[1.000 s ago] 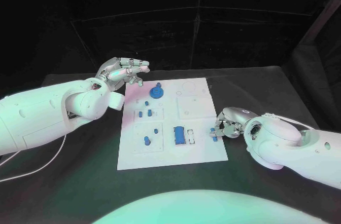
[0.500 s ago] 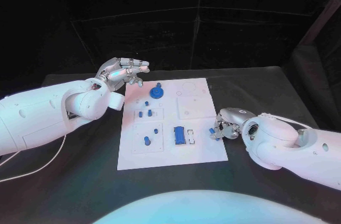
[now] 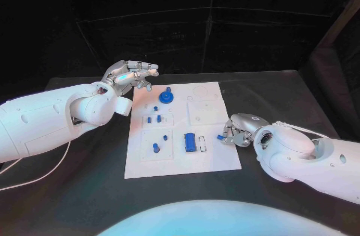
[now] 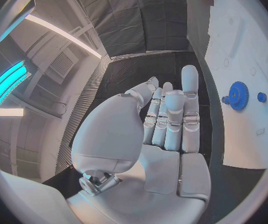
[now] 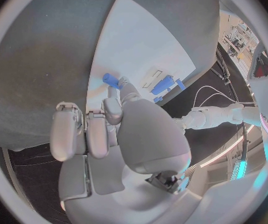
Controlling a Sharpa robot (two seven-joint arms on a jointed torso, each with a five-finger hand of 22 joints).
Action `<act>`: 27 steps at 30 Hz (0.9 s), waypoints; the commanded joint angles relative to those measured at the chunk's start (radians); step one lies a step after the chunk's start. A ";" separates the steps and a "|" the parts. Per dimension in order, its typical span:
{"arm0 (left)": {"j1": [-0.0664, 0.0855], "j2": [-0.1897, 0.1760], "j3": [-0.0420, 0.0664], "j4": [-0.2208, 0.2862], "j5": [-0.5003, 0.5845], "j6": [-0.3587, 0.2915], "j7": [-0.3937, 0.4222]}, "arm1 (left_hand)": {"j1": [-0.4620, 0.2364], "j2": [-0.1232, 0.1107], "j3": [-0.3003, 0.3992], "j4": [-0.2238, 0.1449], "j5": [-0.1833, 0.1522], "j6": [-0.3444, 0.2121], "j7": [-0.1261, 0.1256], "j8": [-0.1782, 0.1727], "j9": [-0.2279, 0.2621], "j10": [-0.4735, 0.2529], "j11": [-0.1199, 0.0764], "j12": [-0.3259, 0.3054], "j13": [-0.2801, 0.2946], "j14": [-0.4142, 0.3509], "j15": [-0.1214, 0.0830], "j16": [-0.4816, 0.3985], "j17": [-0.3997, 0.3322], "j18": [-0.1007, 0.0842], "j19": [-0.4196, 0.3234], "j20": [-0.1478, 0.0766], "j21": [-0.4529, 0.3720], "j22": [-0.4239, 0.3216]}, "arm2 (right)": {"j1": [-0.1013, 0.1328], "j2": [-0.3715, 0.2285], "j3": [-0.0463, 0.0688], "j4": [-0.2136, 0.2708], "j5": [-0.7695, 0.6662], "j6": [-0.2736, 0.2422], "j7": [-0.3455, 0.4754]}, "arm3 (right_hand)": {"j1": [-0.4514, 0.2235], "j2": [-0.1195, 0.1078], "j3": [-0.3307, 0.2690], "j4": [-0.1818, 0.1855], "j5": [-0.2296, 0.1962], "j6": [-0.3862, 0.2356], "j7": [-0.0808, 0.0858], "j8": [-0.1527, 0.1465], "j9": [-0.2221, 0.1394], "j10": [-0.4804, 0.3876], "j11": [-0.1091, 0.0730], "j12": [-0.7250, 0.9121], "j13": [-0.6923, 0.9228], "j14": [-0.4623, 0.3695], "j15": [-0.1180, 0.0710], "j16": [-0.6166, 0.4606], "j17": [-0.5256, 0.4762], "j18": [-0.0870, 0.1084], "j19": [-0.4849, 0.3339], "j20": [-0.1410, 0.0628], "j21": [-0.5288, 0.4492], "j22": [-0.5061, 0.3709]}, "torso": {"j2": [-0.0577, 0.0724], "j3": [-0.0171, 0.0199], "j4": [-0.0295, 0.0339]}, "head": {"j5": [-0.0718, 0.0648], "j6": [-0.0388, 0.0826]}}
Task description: Assemble the parts on the task board
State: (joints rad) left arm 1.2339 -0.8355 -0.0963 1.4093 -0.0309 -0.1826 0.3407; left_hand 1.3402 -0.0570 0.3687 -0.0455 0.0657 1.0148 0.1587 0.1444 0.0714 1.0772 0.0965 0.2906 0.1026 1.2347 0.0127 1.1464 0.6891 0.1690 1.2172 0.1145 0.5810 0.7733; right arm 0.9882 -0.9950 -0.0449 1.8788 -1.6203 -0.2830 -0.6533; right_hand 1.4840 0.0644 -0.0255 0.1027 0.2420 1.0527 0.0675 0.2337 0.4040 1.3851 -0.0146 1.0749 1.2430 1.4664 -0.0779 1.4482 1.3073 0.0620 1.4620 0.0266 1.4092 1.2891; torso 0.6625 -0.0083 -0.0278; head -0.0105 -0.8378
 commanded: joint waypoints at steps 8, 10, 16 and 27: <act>0.002 -0.001 0.001 0.002 0.003 0.012 0.005 | -0.003 0.010 0.003 -0.002 -0.003 0.001 0.002 0.007 -0.002 -0.009 -0.002 0.005 0.001 -0.006 0.001 -0.002 -0.002 0.014 -0.003 -0.001 -0.007 -0.002 | 0.001 0.005 0.000 0.031 0.104 -0.166 0.020 | -0.061 -0.042 0.102 0.033 0.018 0.028 -0.006 -0.029 -0.012 0.013 -0.002 0.006 0.009 0.064 -0.005 0.007 0.058 -0.005 0.007 0.001 0.005 0.004 | 0.001 -0.0005 -0.0010 | 0.001 0.001; 0.002 -0.001 0.001 0.002 0.003 0.013 0.005 | -0.003 0.010 0.003 -0.002 -0.003 0.001 0.002 0.007 -0.002 -0.009 -0.002 0.005 0.001 -0.006 0.001 -0.002 -0.002 0.014 -0.003 -0.001 -0.007 -0.002 | 0.001 0.010 0.001 0.032 0.121 -0.168 0.022 | -0.073 -0.051 0.119 0.040 0.017 0.032 -0.005 -0.032 -0.014 0.014 -0.002 0.007 0.010 0.065 -0.005 0.007 0.059 -0.005 0.007 0.001 0.005 0.004 | 0.001 -0.0004 -0.0004 | 0.002 -0.001; 0.002 -0.001 0.001 0.003 0.003 0.016 0.003 | -0.003 0.010 0.003 -0.002 -0.003 0.001 0.002 0.007 -0.002 -0.009 -0.002 0.005 0.001 -0.006 0.001 -0.002 -0.002 0.014 -0.003 -0.001 -0.007 -0.002 | 0.001 0.037 0.000 0.025 0.182 -0.154 0.021 | -0.107 -0.075 0.157 0.059 0.020 0.039 -0.005 -0.039 -0.016 0.018 -0.002 0.011 0.013 0.066 -0.005 0.009 0.063 -0.005 0.008 0.001 0.007 0.007 | 0.000 -0.0013 0.0005 | 0.002 -0.002; 0.002 -0.001 0.001 0.004 0.003 0.016 0.002 | -0.003 0.010 0.003 -0.002 -0.003 0.001 0.002 0.007 -0.002 -0.009 -0.002 0.005 0.001 -0.006 0.001 -0.002 -0.002 0.014 -0.003 -0.001 -0.007 -0.002 | 0.001 0.084 0.000 0.000 0.223 -0.085 -0.003 | -0.146 -0.112 0.194 0.071 0.073 0.052 -0.006 -0.043 -0.016 0.022 -0.002 0.014 0.018 0.067 -0.005 0.011 0.068 -0.006 0.010 0.001 0.009 0.012 | 0.001 -0.0008 0.0003 | 0.006 -0.005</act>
State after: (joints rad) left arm 1.2338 -0.8359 -0.0964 1.4107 -0.0309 -0.1781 0.3396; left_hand 1.3402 -0.0570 0.3686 -0.0455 0.0657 1.0148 0.1587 0.1481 0.0714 1.0736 0.0929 0.2906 0.1026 1.2347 0.0128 1.1464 0.6877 0.1690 1.2172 0.1145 0.5773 0.7722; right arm 0.9884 -0.9129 -0.0446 1.8793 -1.4322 -0.4007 -0.6471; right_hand 1.3459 -0.0508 0.1641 0.1754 0.3074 1.0937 0.0680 0.1961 0.3902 1.4063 -0.0215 1.0884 1.2601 1.4667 -0.0812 1.4550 1.3078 0.0620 1.4620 0.0267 1.4132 1.3002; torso 0.6628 -0.0092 -0.0277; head -0.0042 -0.8423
